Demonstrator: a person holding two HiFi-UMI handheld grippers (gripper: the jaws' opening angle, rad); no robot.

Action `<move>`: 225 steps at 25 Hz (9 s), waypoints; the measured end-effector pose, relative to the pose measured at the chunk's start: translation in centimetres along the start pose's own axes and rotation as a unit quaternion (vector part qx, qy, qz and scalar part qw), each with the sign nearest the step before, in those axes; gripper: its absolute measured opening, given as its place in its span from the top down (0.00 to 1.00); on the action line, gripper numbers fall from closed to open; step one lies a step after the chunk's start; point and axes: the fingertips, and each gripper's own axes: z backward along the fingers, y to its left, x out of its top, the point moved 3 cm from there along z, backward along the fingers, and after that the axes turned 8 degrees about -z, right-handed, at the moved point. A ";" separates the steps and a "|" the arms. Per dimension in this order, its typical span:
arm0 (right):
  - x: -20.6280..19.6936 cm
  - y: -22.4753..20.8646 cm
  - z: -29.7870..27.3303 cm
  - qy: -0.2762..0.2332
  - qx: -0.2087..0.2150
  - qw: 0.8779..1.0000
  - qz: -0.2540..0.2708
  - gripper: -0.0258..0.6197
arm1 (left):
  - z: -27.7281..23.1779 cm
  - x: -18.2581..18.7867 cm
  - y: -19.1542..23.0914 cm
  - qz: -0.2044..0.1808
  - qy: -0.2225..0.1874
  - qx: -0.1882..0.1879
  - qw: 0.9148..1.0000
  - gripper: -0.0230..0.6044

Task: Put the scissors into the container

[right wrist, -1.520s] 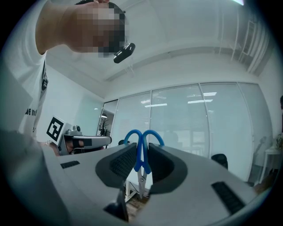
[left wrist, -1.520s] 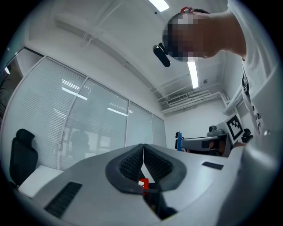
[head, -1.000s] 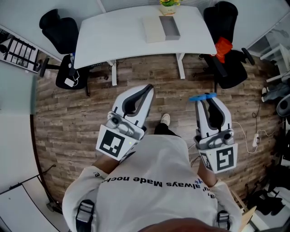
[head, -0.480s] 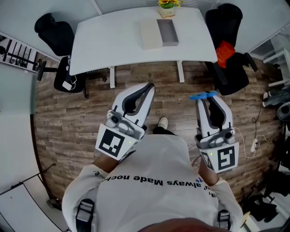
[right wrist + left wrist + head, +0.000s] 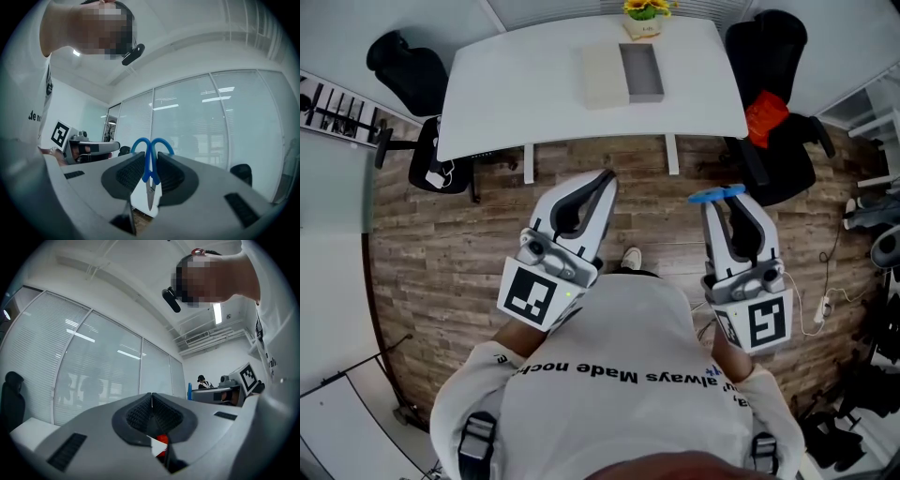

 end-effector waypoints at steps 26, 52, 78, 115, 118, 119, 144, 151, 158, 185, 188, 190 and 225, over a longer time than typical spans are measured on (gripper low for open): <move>-0.9 -3.1 -2.3 0.000 0.012 1.000 -0.009 0.82 | -2.0 -2.0 1.1 0.003 0.011 0.021 1.000 0.93; -0.5 -11.1 -18.3 0.010 0.015 1.000 -0.008 0.82 | -13.9 -6.3 14.3 0.012 0.014 0.022 1.000 0.93; 0.0 -17.1 -34.6 0.004 0.003 1.000 -0.001 0.82 | -24.2 -9.9 28.5 0.014 0.009 0.007 1.000 0.93; -1.4 -19.3 -37.3 0.017 0.020 1.000 -0.002 0.82 | -26.6 -11.1 29.2 0.012 0.007 0.009 1.000 0.93; -1.8 -19.5 -37.4 0.022 0.019 1.000 -0.003 0.82 | -26.6 -11.0 29.2 0.012 0.006 0.009 1.000 0.93; -1.9 -19.5 -37.5 0.023 0.018 1.000 -0.003 0.82 | -26.6 -11.0 29.1 0.012 0.006 0.009 1.000 0.93; -8.8 -21.0 -39.3 0.106 0.008 0.994 -0.014 0.82 | -26.3 -10.9 28.7 0.020 0.006 0.009 1.000 0.93; -11.5 -21.4 -39.8 0.133 0.004 0.991 -0.011 0.82 | -26.0 -11.1 28.8 0.021 0.008 0.012 1.000 0.93; -14.0 -22.2 -40.4 0.159 -0.006 0.987 -0.024 0.82 | -26.0 -11.3 29.1 0.021 0.007 0.014 1.000 0.93; -27.3 -25.8 -42.4 0.288 -0.025 0.952 -0.104 0.82 | -25.9 -11.7 28.7 0.019 0.019 0.008 1.000 0.93; -28.6 -26.2 -42.7 0.306 -0.025 0.945 -0.111 0.82 | -25.8 -11.7 28.8 0.018 0.020 0.011 1.000 0.93; -29.4 -26.3 -43.0 0.317 -0.024 0.941 -0.113 0.82 | -25.7 -11.7 28.9 0.018 0.020 0.012 1.000 0.93; -39.0 -28.6 -47.5 0.454 -0.056 0.867 -0.199 0.82 | -24.7 -12.7 32.5 0.025 0.022 0.054 0.998 0.93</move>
